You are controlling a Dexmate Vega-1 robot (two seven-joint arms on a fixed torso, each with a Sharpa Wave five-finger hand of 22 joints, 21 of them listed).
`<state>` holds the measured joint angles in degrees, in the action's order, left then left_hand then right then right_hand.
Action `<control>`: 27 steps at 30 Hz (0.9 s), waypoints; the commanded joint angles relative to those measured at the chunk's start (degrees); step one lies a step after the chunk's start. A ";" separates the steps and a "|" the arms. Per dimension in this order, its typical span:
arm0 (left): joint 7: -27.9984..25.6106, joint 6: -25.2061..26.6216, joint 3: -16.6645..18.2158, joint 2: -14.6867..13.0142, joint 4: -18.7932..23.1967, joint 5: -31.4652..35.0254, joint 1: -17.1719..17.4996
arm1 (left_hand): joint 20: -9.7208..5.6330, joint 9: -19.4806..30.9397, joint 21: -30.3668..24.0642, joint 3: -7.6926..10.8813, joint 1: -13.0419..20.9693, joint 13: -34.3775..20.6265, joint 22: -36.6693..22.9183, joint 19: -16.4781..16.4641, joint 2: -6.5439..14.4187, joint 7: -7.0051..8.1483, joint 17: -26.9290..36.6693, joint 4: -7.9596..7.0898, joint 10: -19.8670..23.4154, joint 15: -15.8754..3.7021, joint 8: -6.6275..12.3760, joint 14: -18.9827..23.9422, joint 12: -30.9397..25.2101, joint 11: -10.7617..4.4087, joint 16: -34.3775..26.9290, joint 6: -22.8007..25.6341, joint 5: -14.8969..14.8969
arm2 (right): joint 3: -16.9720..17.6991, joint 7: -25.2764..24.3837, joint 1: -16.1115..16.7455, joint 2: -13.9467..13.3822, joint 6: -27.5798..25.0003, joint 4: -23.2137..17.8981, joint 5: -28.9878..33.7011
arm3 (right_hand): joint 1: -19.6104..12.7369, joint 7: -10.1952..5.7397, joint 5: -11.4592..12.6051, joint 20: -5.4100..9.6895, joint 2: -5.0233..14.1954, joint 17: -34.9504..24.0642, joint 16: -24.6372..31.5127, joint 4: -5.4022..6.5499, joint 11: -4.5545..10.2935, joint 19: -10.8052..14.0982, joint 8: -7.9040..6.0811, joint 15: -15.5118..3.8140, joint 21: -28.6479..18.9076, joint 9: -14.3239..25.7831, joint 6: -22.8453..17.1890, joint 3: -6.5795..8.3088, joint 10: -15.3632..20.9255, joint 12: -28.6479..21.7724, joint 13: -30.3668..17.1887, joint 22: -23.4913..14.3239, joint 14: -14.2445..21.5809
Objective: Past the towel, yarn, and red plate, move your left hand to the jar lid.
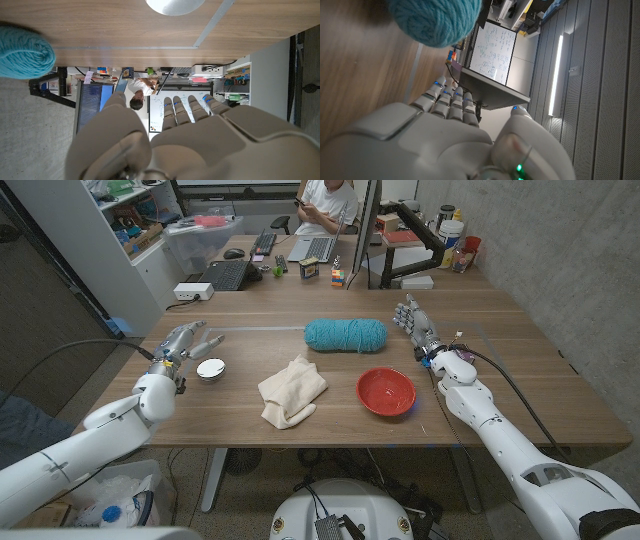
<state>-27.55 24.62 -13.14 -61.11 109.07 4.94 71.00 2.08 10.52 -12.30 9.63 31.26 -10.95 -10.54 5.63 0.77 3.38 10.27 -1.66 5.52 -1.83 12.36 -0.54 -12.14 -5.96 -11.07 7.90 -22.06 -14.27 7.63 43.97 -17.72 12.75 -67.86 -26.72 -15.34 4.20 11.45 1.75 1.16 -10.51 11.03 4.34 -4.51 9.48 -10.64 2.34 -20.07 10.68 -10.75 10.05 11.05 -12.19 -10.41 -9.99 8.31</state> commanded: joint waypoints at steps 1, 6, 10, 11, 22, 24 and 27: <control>-0.18 3.50 -3.36 -1.27 -0.08 2.90 -2.00 | 0.26 0.34 -0.25 0.08 0.61 -0.02 -0.17 -0.08 -0.05 0.09 0.14 0.37 0.64 -2.01 0.33 0.59 -0.56 -0.58 -0.24 0.47 -0.25 | -0.03 -0.43 0.04 -0.14 -0.58 -0.21 0.13 | -0.22 -0.27 0.29 -0.02 0.49 -0.16 0.07 -0.07 0.07 0.59 -0.46 -0.09 0.06 -0.01 -0.28 0.09 0.43 -0.01 -0.15 -0.22 0.30; -0.42 4.19 -3.53 -1.34 -0.10 2.78 -2.13 | 0.27 0.35 -0.27 0.07 0.73 -0.03 -0.18 -0.17 -0.01 0.11 0.15 0.42 0.78 -2.01 0.36 0.73 -0.56 -0.58 -0.24 0.68 -0.30 | -0.08 -0.35 -0.02 -0.09 -0.51 0.05 0.15 | -0.21 -0.28 0.29 -0.01 0.52 -0.16 0.06 -0.10 0.11 0.63 -0.47 -0.07 0.18 -0.01 -0.33 0.07 0.43 0.00 -0.15 -0.23 0.33; -0.56 4.84 -3.81 -1.56 -0.02 2.95 -2.26 | 0.40 0.35 -0.29 0.08 0.83 -0.03 -0.19 -0.27 0.03 0.16 0.16 0.45 0.86 -1.94 0.34 0.83 -0.55 -0.64 -0.24 0.75 -0.35 | -0.11 -0.01 -0.30 0.03 -0.23 0.58 0.09 | -0.21 -0.24 0.29 -0.02 0.54 -0.16 0.05 -0.12 0.11 0.67 -0.47 -0.06 0.26 -0.01 -0.35 0.05 0.45 0.01 -0.16 -0.23 0.33; -0.59 5.21 -4.04 -1.67 0.02 3.22 -2.39 | 0.43 0.35 -0.27 0.08 0.86 -0.03 -0.19 -0.24 0.04 0.10 0.16 0.46 0.85 -1.97 0.37 0.86 -0.54 -0.67 -0.24 0.85 -0.36 | -0.13 0.07 -0.36 0.04 -0.15 0.69 0.11 | -0.20 -0.22 0.29 -0.03 0.55 -0.16 0.05 -0.13 0.12 0.68 -0.48 -0.09 0.28 -0.01 -0.37 0.04 0.45 0.01 -0.16 -0.23 0.33; -1.07 9.08 -6.78 -2.17 0.42 6.23 -3.90 | 0.70 0.35 -0.31 0.10 1.11 -0.05 -0.20 -0.44 0.18 0.16 0.17 0.55 1.17 -2.02 0.45 1.06 -0.55 -0.98 -0.23 1.33 -0.46 | -0.04 0.40 -0.21 -0.16 0.76 0.95 0.19 | -0.16 -0.23 0.28 -0.07 0.59 -0.17 0.04 -0.16 0.13 0.76 -0.46 -0.07 0.46 -0.01 -0.33 -0.02 0.50 0.01 -0.16 -0.24 0.36; -1.04 9.49 -7.16 -2.21 0.40 6.54 -4.16 | 0.70 0.36 -0.34 0.11 1.18 -0.05 -0.21 -0.54 0.21 0.33 0.17 0.57 1.19 -2.02 0.44 1.09 -0.54 -1.01 -0.22 1.36 -0.48 | 0.01 0.40 0.01 -0.30 0.74 0.73 0.16 | -0.16 -0.19 0.28 -0.07 0.60 -0.17 0.05 -0.17 0.07 0.78 -0.45 -0.08 0.51 -0.01 -0.33 -0.03 0.50 0.02 -0.15 -0.25 0.39; -1.07 9.79 -7.71 -2.11 0.13 6.92 -4.66 | 0.74 0.36 -0.38 0.12 1.24 -0.05 -0.21 -0.68 0.25 0.37 0.17 0.59 1.29 -2.04 0.48 1.17 -0.55 -1.08 -0.23 1.53 -0.50 | 0.09 0.23 0.39 -0.53 0.68 0.27 0.17 | -0.16 -0.19 0.29 -0.08 0.61 -0.17 0.03 -0.18 0.09 0.81 -0.46 -0.13 0.55 -0.01 -0.33 -0.04 0.49 0.02 -0.15 -0.25 0.37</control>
<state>-28.35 31.86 -18.51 -62.91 109.25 9.77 67.84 2.57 10.81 -12.30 9.63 31.75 -10.95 -10.53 5.14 0.81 3.80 10.26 -1.17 6.44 -1.67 12.36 0.22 -12.53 -6.85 -11.06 8.93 -22.27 -14.35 7.79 43.69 -17.74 13.01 -67.11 -26.60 -15.34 4.20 11.45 1.43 1.16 -10.51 11.03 4.35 -4.51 9.79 -10.64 2.34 -19.69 10.68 -10.75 10.06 11.05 -12.19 -10.41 -9.99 8.30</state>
